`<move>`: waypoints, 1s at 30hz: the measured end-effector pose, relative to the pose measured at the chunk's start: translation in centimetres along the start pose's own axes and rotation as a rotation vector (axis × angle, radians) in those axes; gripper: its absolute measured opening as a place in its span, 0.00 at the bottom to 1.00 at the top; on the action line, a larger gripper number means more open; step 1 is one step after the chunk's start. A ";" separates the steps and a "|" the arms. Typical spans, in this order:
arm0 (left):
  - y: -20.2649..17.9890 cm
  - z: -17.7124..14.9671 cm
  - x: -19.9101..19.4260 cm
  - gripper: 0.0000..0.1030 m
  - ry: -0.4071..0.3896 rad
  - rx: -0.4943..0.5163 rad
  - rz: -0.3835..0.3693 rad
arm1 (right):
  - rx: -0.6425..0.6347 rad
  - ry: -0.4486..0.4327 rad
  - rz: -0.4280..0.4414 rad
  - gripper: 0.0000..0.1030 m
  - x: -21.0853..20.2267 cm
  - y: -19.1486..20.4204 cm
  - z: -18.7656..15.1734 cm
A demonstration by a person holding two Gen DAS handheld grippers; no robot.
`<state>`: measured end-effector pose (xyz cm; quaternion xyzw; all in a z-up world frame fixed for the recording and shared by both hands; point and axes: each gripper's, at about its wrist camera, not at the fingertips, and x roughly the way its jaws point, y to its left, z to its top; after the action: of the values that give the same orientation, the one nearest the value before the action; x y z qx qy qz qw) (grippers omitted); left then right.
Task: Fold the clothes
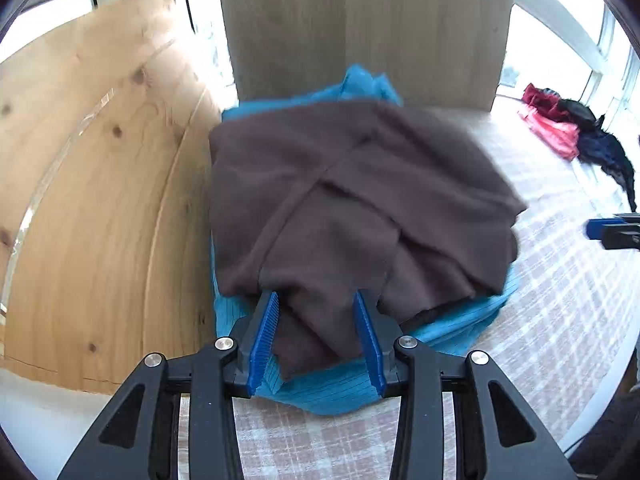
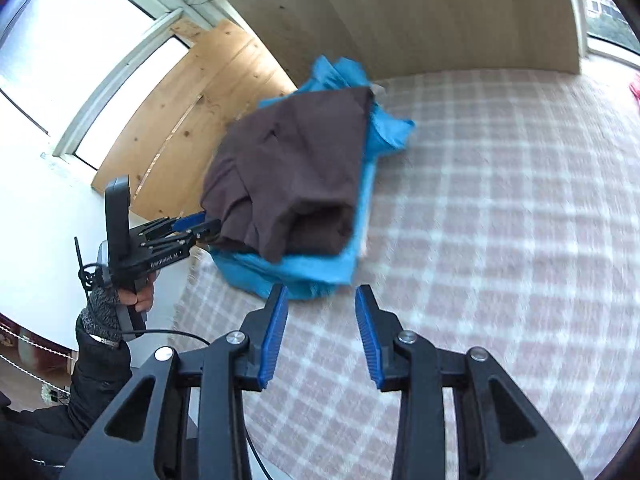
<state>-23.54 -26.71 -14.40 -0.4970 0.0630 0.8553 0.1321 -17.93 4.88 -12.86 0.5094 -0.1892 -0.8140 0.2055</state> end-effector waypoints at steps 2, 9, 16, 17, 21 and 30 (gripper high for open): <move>0.6 -0.8 -0.5 0.40 -0.034 -0.064 -0.025 | 0.053 0.000 -0.067 0.35 -1.2 -1.6 -2.3; -1.8 -3.3 -4.5 0.45 -0.074 -0.067 -0.029 | 0.252 -0.084 -0.232 0.39 -6.5 -7.4 -7.4; -11.2 -5.2 -3.0 0.50 -0.040 0.056 -0.207 | 0.285 -0.094 -0.335 0.39 -8.5 -9.5 -8.5; -12.4 -5.5 -3.0 0.52 -0.034 0.064 -0.223 | 0.255 -0.086 -0.351 0.39 -8.5 -9.2 -8.4; -16.1 -6.5 -4.5 0.57 -0.050 0.007 -0.208 | 0.084 -0.056 -0.445 0.39 -8.2 -6.9 -7.5; -21.0 -7.1 -10.8 0.72 -0.208 -0.187 0.003 | -0.182 -0.162 -0.461 0.39 -13.4 -3.5 -6.6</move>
<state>-6.53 -10.10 -8.07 -0.4158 -0.0301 0.9045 0.0896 -7.11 14.20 -7.35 0.4518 -0.0098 -0.8910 0.0435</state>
